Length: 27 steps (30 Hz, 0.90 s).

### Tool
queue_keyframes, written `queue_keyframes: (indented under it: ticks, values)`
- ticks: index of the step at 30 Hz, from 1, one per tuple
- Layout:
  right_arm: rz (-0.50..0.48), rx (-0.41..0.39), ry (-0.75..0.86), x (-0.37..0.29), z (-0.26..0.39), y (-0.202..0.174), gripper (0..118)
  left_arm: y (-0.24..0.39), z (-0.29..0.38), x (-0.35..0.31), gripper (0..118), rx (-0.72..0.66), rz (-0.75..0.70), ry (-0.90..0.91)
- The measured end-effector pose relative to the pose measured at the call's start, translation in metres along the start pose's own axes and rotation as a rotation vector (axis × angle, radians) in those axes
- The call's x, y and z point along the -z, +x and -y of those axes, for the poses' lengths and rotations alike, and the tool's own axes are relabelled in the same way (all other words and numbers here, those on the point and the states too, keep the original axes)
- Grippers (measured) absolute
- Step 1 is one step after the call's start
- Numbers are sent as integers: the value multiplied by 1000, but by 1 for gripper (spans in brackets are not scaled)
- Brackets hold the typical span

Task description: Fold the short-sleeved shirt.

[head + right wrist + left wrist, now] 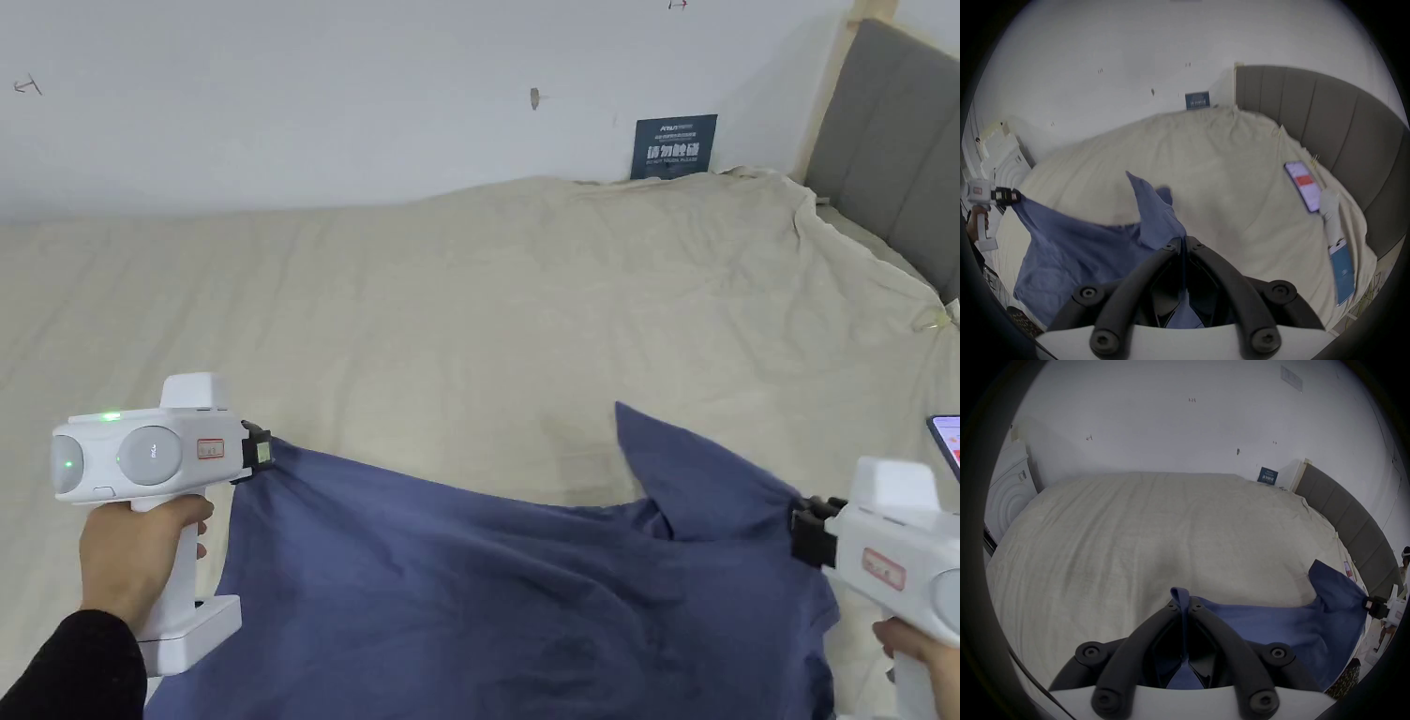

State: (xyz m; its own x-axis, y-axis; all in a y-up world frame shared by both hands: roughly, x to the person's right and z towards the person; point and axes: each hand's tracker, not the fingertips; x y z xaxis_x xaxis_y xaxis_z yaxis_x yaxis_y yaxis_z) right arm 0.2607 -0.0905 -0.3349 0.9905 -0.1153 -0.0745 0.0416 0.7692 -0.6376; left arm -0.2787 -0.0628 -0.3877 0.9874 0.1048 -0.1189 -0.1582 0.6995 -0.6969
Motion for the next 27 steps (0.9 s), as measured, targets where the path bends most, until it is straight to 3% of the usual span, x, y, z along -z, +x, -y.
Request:
queue_keyframes:
  ticks: [7, 17, 22, 27]
  values:
    - [-41, -24, 162, -46, -60, -6, 1, -27, -20, -64, 0, -30, -37, 111]
    - [-113, -46, 359, -76, -155, -44, 1, -63, -92, -163, 0, -103, -87, 358]
    - [-122, -74, 471, -90, -212, -65, 1, -74, -138, -205, 0, -161, -85, 498]
    - [-96, -105, 551, -95, -266, -80, 1, -70, -177, -224, 0, -107, -102, 550]
